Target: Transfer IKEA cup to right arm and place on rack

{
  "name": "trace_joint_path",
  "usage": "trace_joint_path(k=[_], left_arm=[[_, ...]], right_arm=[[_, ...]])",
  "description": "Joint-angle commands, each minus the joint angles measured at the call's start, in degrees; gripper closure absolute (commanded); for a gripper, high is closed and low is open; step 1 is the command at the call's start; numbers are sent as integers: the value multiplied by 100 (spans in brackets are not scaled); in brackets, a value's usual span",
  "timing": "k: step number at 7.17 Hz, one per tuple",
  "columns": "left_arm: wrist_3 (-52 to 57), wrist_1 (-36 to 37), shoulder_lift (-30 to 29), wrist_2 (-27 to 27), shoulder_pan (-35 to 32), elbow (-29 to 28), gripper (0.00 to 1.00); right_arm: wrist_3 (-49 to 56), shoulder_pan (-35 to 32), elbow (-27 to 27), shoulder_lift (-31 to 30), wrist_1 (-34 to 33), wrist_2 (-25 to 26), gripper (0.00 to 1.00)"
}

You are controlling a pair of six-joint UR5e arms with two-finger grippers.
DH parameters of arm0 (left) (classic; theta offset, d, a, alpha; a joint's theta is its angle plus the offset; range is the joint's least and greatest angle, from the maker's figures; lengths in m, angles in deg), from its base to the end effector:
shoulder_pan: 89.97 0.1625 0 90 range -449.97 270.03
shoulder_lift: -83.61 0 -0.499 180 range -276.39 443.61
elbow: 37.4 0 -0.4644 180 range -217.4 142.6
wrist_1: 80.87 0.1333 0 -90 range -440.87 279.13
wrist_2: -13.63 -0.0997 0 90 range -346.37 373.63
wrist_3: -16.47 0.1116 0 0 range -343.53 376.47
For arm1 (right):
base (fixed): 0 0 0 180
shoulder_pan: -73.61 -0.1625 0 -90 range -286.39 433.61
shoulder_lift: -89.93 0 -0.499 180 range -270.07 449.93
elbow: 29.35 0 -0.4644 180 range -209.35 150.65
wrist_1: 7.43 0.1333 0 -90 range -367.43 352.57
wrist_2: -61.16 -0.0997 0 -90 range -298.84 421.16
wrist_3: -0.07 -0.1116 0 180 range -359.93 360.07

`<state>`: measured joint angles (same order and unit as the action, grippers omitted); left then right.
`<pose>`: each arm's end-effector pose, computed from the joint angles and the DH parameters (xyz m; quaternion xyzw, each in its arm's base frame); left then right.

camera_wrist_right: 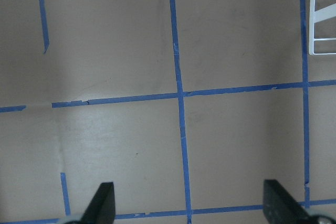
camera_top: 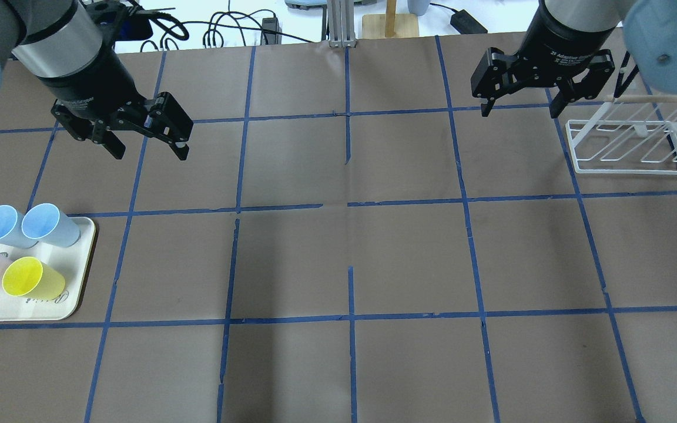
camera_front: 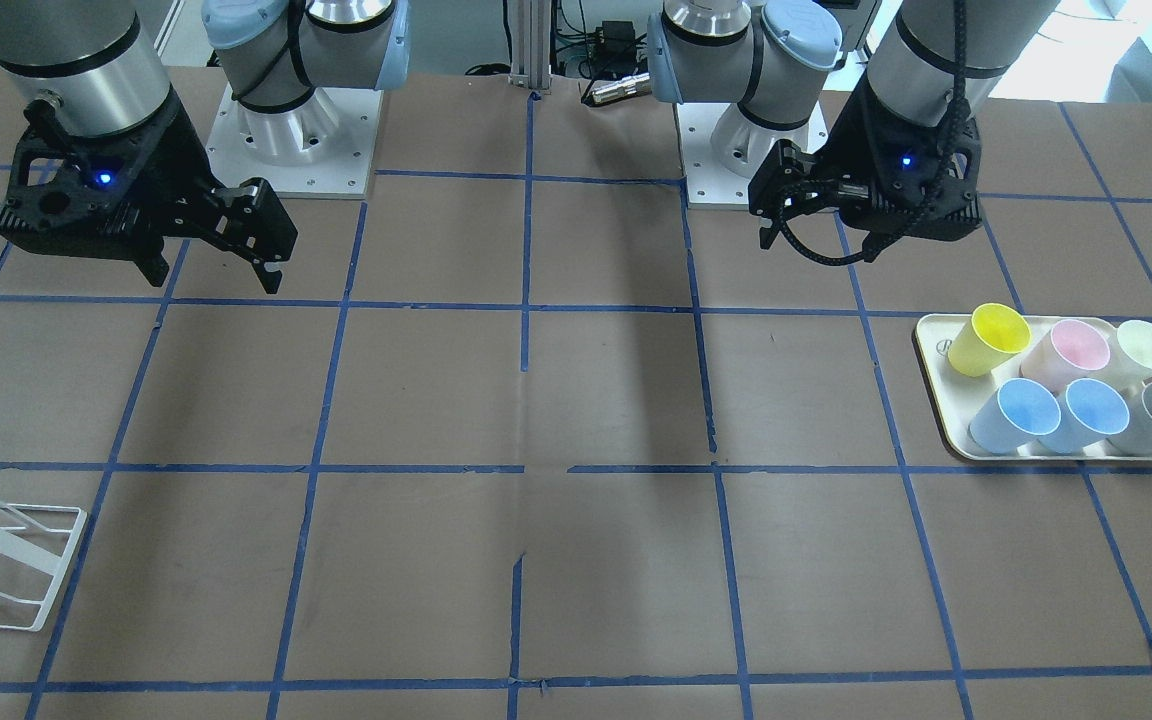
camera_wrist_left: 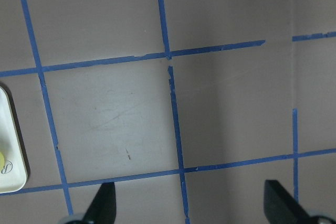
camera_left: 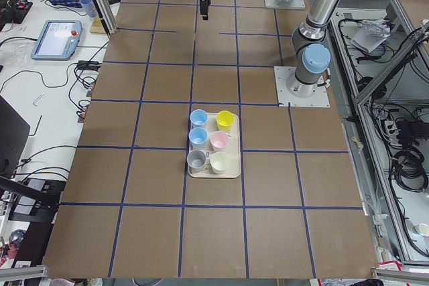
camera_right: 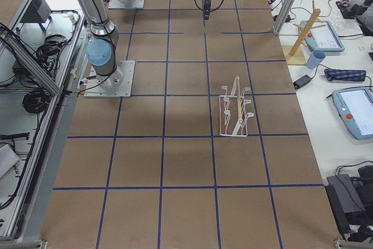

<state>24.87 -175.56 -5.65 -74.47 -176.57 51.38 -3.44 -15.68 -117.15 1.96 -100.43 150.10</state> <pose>-0.1040 -0.5591 0.5612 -0.0432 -0.9986 -0.0220 0.0189 0.1281 -0.5894 0.5567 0.0365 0.9989 -0.0274 0.0099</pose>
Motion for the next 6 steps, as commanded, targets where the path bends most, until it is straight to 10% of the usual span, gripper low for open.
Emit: trace_joint_path(k=[1, 6], left_arm=[[143, -49, 14, -23, 379, -28, 0], [3160, 284, -380, -31, 2240, 104, 0]], right_arm=[[0, 0, 0, 0, 2, 0, 0], [0, 0, -9, 0, 2, 0, 0]])
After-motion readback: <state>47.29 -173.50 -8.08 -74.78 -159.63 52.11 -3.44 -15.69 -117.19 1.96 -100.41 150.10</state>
